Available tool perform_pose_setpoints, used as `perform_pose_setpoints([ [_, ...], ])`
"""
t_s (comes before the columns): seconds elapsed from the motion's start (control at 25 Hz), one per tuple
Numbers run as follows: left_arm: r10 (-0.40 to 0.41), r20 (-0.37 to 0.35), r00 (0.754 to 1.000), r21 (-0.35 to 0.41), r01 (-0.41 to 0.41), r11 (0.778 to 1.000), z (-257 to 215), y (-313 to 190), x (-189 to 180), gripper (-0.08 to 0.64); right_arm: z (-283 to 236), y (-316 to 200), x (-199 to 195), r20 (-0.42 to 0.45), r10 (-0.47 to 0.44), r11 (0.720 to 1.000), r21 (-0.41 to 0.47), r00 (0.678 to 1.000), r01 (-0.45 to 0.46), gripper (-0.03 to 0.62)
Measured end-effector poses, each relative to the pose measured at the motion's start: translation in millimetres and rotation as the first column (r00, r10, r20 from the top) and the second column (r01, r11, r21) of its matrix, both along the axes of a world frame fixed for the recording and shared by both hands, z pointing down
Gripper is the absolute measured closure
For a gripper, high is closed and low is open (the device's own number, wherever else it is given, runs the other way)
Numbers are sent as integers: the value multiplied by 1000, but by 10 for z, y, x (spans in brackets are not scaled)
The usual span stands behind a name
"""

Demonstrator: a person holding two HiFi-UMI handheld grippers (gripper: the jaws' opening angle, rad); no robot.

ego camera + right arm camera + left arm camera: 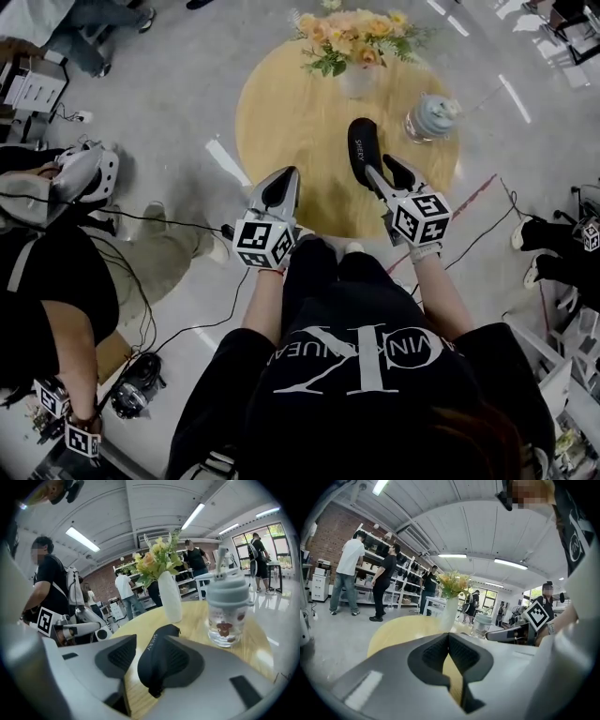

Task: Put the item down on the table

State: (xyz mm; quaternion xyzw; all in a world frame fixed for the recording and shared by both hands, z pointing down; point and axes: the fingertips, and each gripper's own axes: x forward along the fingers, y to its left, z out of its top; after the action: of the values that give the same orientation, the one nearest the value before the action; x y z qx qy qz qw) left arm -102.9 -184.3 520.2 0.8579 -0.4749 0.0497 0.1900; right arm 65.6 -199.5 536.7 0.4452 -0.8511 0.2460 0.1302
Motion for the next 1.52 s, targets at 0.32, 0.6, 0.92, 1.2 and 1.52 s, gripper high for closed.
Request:
perform_pose_setpoints([
  [0.32, -19, -3, 1000, 32, 19, 999, -134, 42, -54, 549, -203, 71, 8, 6, -5, 998, 58, 1000, 4, 549],
  [0.6, -33, -7, 999, 60, 34, 998, -249, 75, -78, 549, -339, 110, -4, 13, -24, 996, 92, 1000, 23, 558],
  [0.92, -59, -10, 998, 113, 59, 992, -448, 63, -136, 549, -512, 166, -26, 13, -40, 989, 145, 999, 37, 563],
  [1.2, -77, -4, 997, 161, 77, 984, -648, 72, -168, 549, -724, 207, -6, -5, -53, 977, 205, 999, 53, 563],
  [1.52, -106, -5, 994, 203, 105, 973, -810, 83, -220, 549, -942, 202, 47, -4, -53, 962, 267, 999, 52, 565],
])
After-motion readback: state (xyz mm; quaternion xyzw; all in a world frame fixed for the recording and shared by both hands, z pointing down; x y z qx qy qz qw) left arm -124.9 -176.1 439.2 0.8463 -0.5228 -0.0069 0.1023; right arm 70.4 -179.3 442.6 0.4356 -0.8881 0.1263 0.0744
